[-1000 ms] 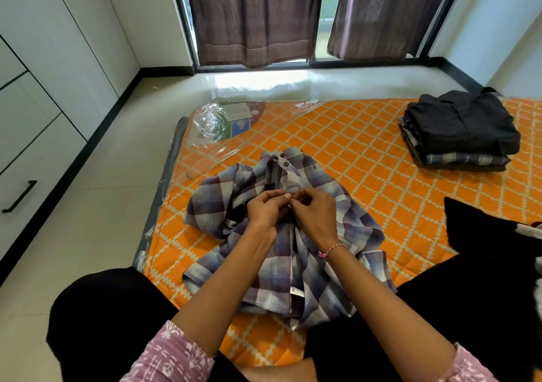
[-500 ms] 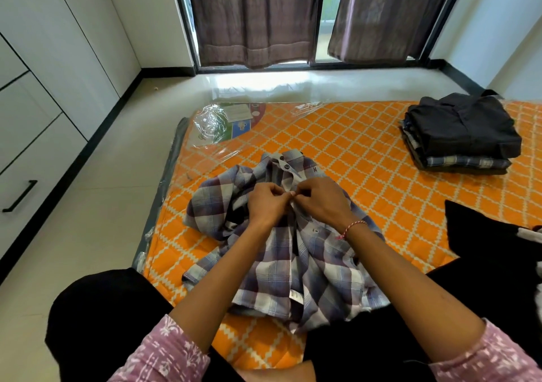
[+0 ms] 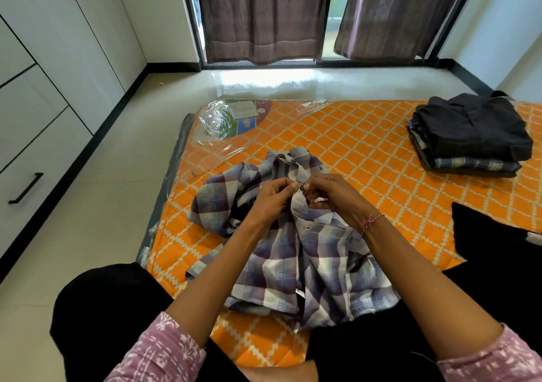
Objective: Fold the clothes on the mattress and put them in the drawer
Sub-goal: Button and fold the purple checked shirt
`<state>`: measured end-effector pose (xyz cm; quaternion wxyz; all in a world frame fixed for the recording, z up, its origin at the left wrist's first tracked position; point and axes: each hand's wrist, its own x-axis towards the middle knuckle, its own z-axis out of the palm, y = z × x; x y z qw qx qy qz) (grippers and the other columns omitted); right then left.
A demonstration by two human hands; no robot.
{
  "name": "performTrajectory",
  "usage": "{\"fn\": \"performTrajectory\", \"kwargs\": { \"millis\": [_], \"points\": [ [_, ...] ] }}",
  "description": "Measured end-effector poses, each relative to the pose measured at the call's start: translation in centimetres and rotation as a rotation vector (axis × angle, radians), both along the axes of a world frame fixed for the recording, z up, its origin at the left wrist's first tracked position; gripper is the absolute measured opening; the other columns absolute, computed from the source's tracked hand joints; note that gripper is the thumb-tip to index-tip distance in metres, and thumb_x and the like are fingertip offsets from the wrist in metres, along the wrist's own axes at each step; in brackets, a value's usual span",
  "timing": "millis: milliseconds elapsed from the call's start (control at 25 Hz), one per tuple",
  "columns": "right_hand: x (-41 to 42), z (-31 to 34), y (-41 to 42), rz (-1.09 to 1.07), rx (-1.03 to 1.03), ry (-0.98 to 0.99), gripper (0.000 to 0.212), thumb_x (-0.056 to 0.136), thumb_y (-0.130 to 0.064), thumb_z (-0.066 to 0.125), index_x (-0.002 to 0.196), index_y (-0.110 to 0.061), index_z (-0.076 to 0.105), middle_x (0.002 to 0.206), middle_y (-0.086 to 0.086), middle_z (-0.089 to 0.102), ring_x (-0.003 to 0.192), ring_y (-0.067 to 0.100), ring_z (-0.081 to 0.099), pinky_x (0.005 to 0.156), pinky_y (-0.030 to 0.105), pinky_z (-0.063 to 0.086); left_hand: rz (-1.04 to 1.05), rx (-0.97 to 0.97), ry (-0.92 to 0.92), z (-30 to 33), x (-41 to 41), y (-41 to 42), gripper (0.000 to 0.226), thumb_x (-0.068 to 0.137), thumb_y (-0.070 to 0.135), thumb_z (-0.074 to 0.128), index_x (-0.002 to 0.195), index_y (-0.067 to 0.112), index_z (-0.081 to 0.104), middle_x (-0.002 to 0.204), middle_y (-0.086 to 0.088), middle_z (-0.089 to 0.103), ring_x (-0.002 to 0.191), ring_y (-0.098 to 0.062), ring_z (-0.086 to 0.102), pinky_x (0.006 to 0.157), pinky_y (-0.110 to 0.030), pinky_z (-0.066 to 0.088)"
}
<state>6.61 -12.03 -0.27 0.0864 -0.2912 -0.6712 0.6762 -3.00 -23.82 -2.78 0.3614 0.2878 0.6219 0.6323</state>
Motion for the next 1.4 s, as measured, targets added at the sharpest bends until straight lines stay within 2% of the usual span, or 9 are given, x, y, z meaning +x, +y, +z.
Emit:
{"fn": "performTrajectory", "kwargs": {
  "millis": [200,360,480,560,680,800,960,1200,1400],
  "points": [
    [-1.3,0.4,0.7,-0.234,-0.1,0.039,0.023,0.088,-0.006,0.056,0.067,-0.009,0.063,0.051,-0.003,0.06,0.049,0.008,0.055,0.048,0.017,0.049,-0.043,-0.285,0.569,-0.6,-0.8,-0.2,0.007,0.081,0.01,0.067,0.085,0.013,0.062,0.072,-0.002,0.061,0.063,-0.009,0.054,0.059,-0.025,0.045],
    [-1.2,0.2,1.1,-0.309,-0.043,-0.034,0.019,0.092,-0.01,0.057,0.084,0.005,0.065,0.067,0.008,0.06,0.058,0.016,0.055,0.05,0.022,0.05,-0.005,-0.272,0.133,-1.6,-0.3,-0.6,0.009,0.088,0.007,0.063,0.079,0.009,0.064,0.069,-0.002,0.06,0.062,-0.01,0.054,0.055,-0.02,0.045],
    [1.4,-1.8,-0.8,-0.156,0.606,-0.069,0.035,0.087,-0.038,0.065,0.081,-0.004,0.069,0.071,0.005,0.063,0.065,0.018,0.056,0.058,0.027,0.044,0.153,-0.334,0.119,-2.0,0.3,-0.4,0.017,0.087,0.012,0.066,0.071,0.013,0.067,0.067,0.0,0.062,0.066,-0.011,0.057,0.062,-0.024,0.046],
    [2.4,-2.6,-2.7,0.009,0.812,-0.145,0.046,0.076,-0.057,0.067,0.075,-0.012,0.067,0.066,0.0,0.062,0.062,0.014,0.056,0.056,0.027,0.043,0.136,-0.317,0.104,-1.8,0.6,-0.4,0.022,0.091,0.02,0.062,0.075,0.009,0.07,0.07,-0.005,0.065,0.071,-0.016,0.061,0.07,-0.033,0.051],
    [2.5,-4.0,-3.8,-0.023,0.732,-0.233,0.041,0.078,-0.049,0.07,0.066,-0.01,0.066,0.061,0.004,0.063,0.055,0.015,0.055,0.051,0.024,0.039,0.035,-0.387,-0.012,-1.3,0.9,0.1,0.051,0.101,0.038,0.039,0.08,0.005,0.071,0.067,-0.006,0.064,0.062,-0.014,0.057,0.066,-0.029,0.046],
    [2.5,-4.7,-3.2,-0.218,0.305,-0.207,0.028,0.086,-0.023,0.068,0.062,-0.009,0.063,0.061,0.01,0.061,0.052,0.014,0.058,0.053,0.025,0.047,-0.083,-0.454,-0.059,-1.1,0.9,0.2,0.046,0.102,0.033,0.038,0.086,0.005,0.072,0.069,-0.003,0.063,0.059,-0.01,0.054,0.059,-0.02,0.044],
    [2.7,-4.2,-2.4,-0.225,-0.221,-0.275,0.025,0.087,-0.031,0.066,0.076,-0.009,0.068,0.065,0.003,0.068,0.053,0.012,0.065,0.049,0.024,0.053,-0.229,-0.443,0.315,-2.3,0.7,-0.4,0.028,0.091,-0.001,0.049,0.112,0.003,0.068,0.095,-0.02,0.07,0.082,-0.025,0.063,0.078,-0.035,0.051],
    [2.4,-4.8,-1.9,-0.206,-0.119,-0.304,0.009,0.089,-0.001,0.057,0.084,-0.005,0.063,0.071,0.007,0.055,0.057,0.013,0.056,0.052,0.027,0.054,-0.168,-0.498,0.637,-3.1,1.8,-0.6,0.062,0.073,0.027,0.08,0.129,0.015,0.055,0.111,0.001,0.059,0.1,-0.015,0.056,0.082,-0.024,0.045],
    [3.4,-5.6,-1.4,-0.226,0.272,-0.391,0.03,0.083,-0.007,0.071,0.058,-0.007,0.054,0.056,0.009,0.051,0.054,0.023,0.052,0.067,0.042,0.055,-0.096,-0.675,0.701,-4.0,1.3,-1.2,0.029,0.078,0.009,0.07,0.106,0.016,0.065,0.096,-0.01,0.067,0.092,-0.028,0.064,0.079,-0.044,0.055]
  ]
}}
